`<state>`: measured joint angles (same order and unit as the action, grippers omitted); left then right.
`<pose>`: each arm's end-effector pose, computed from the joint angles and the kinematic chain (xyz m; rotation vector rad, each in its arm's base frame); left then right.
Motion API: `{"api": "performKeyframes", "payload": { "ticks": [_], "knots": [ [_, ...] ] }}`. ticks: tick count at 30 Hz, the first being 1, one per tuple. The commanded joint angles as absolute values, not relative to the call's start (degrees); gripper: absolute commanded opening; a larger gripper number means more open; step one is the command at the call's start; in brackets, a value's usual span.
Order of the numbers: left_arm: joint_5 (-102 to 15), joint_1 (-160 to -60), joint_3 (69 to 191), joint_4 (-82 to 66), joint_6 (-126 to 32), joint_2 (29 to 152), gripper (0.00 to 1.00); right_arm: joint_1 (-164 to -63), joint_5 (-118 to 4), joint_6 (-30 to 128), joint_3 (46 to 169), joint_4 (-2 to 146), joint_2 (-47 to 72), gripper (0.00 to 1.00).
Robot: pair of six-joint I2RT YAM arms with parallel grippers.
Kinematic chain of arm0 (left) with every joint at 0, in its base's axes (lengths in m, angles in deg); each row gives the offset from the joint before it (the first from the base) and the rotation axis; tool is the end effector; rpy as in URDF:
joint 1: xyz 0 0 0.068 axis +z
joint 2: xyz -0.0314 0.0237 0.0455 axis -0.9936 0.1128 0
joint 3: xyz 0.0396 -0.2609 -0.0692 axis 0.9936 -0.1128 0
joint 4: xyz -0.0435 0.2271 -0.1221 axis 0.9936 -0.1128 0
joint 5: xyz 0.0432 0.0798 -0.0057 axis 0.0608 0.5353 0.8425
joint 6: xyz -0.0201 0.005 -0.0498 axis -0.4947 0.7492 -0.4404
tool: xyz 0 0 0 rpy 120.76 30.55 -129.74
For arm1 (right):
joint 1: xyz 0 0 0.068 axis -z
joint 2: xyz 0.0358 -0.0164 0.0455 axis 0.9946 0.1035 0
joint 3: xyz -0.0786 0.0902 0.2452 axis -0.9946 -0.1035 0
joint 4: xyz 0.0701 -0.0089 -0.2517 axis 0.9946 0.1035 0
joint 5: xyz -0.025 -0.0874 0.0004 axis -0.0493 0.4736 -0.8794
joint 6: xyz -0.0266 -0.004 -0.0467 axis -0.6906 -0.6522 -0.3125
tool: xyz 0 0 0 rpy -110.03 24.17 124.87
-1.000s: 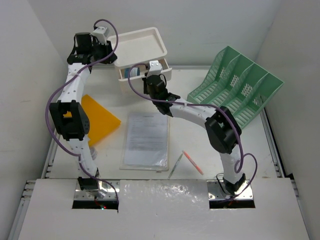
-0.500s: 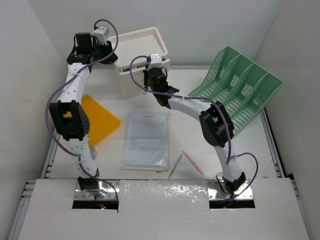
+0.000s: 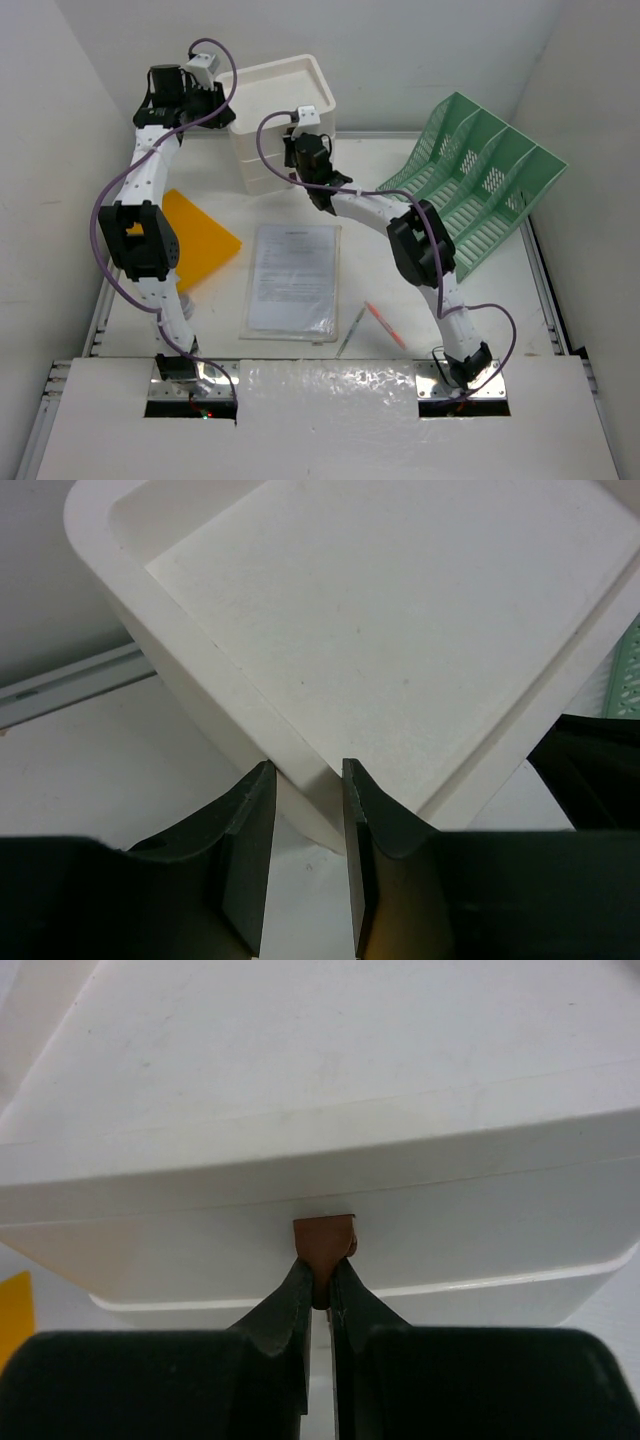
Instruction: Organize the desk
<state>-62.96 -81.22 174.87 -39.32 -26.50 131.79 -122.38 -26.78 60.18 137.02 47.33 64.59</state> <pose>0.4755 0.0025 0.3603 0.4075 1.9911 -0.3803 0.4407 0.3311 0.2403 0.0083 1.6426 0.4390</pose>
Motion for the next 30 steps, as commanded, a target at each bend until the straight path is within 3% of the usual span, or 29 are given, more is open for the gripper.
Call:
{"api": "performKeyframes", "payload": {
  "ticks": [1,3,4,7,11,14,21,30],
  "knots": [
    [-71.29,-83.61,174.97,-47.47,-26.06,134.28,0.00,-121.50,-26.29,56.58,135.92,40.46,58.32,0.08],
    [-71.82,-82.22,174.88,-47.73,-25.98,134.37,0.00,-121.50,-29.19,55.17,133.73,41.69,55.26,0.22],
    [-72.00,-82.12,174.80,-47.90,-25.80,134.37,0.00,-121.50,-30.42,53.77,132.24,43.01,53.84,0.37],
    [-72.70,-81.59,174.44,-47.82,-25.71,134.19,0.00,-121.32,-34.63,53.49,124.86,44.77,47.34,0.55],
    [-73.67,-81.06,174.01,-47.91,-25.19,134.02,0.00,-120.01,-39.74,54.98,117.03,47.50,41.10,0.66],
    [-73.84,-80.80,174.00,-48.60,-24.40,133.84,0.00,-116.41,-42.99,59.90,116.75,53.19,38.54,0.66],
    [-77.00,-80.71,173.92,-50.80,-21.68,132.62,0.00,-111.57,-40.20,60.00,129.66,67.86,39.14,0.65],
    [-75.52,-80.71,173.04,-50.81,-22.54,131.82,0.00,-108.50,-42.54,62.89,160.24,78.62,59.87,0.64]
  ]
}}
